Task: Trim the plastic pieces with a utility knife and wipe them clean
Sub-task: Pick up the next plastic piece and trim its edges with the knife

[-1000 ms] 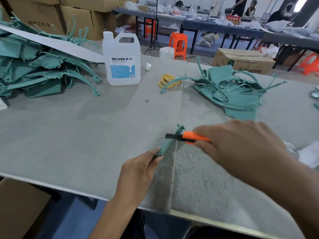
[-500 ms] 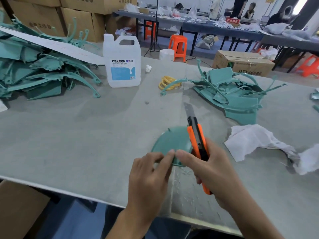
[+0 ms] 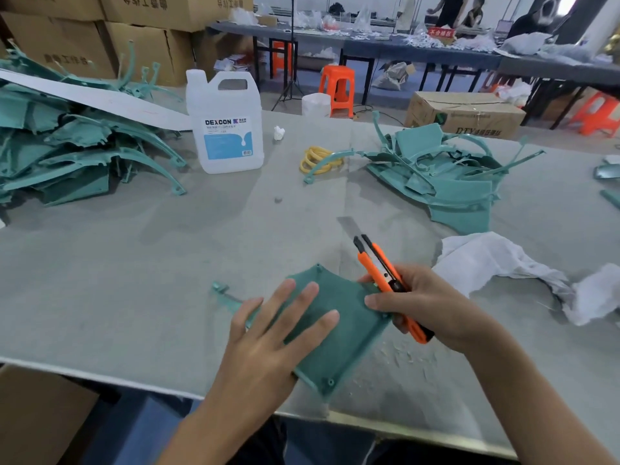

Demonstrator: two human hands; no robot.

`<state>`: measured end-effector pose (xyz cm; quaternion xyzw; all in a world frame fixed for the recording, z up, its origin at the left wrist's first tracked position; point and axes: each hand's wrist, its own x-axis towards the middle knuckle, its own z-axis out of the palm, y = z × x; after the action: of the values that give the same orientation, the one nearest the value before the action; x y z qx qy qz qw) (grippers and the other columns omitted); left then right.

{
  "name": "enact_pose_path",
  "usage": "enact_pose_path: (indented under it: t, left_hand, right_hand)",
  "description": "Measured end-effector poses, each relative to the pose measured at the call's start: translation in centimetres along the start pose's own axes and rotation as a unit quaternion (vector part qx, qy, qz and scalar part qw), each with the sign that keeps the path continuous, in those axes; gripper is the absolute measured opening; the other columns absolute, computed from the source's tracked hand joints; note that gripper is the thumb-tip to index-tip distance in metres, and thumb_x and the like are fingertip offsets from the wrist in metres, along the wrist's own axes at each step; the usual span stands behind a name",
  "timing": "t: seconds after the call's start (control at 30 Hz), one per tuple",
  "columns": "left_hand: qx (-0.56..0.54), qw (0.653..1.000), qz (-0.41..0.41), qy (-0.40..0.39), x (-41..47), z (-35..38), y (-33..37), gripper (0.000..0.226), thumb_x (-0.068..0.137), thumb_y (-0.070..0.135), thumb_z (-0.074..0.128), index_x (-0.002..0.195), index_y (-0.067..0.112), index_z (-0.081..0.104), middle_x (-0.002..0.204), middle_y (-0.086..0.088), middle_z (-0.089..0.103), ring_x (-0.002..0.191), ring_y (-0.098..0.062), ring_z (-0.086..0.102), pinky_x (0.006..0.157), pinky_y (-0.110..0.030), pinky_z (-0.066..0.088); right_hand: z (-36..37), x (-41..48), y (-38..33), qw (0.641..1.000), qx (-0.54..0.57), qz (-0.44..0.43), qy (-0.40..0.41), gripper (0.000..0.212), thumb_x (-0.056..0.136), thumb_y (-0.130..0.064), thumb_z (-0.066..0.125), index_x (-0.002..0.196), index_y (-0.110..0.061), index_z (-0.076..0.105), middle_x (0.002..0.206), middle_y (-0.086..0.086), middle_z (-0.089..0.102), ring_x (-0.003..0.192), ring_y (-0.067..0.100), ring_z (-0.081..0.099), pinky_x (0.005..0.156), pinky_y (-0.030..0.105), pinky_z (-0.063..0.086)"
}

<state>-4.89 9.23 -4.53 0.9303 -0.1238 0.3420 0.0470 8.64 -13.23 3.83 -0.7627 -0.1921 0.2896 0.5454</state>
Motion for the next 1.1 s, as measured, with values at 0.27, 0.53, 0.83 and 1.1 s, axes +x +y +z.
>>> enact_pose_path:
  t: [0.27,0.53,0.83,1.1]
  left_hand:
    - [-0.012,0.999,-0.041,0.014,5.7,-2.1,-0.7,0.059,0.057,0.004,0.083,0.114,0.019,0.077,0.117,-0.003,0.073,0.1,-0.026,0.071,0.078,-0.036,0.048]
    - [0.029,0.97,-0.171,-0.172,8.9,0.5,-3.0,0.036,0.093,0.063,0.049,0.091,0.031,0.066,0.071,0.005,0.066,0.071,-0.024,0.065,0.053,-0.03,0.033]
    - [0.054,0.964,-0.164,-0.202,9.6,2.7,-4.2,0.04,0.093,0.063,0.049,0.075,0.027,0.045,0.055,0.007,0.038,0.061,-0.025,0.045,0.05,-0.033,0.025]
    - [0.072,0.968,-0.121,-0.208,8.8,2.8,-3.9,0.053,0.088,0.069,0.029,0.084,0.026,0.059,0.064,0.003,0.06,0.068,-0.027,0.061,0.049,-0.034,0.021]
  right_hand:
    - [1.3,-2.1,1.4,0.965,0.026,-0.099,0.24,0.02,0.101,-0.039,0.056,0.104,-0.024,0.069,0.085,0.0,0.072,0.059,0.013,0.058,0.051,0.029,0.051]
    - [4.8,-4.1,4.6,0.974,-0.041,-0.097,0.202,0.023,0.1,-0.048,0.055,0.121,-0.055,0.061,0.076,-0.003,0.068,0.057,0.005,0.056,0.053,0.024,0.046]
    - [3.3,-2.4,3.9,0.957,-0.125,-0.086,0.248,0.031,0.1,-0.055,0.048,0.124,-0.074,0.047,0.076,-0.012,0.069,0.058,0.005,0.059,0.059,0.033,0.053]
    - [0.0,-2.8,0.6,0.939,-0.303,-0.063,0.148,0.034,0.102,-0.053,0.045,0.112,-0.085,0.041,0.077,-0.025,0.064,0.067,0.005,0.06,0.07,0.035,0.054]
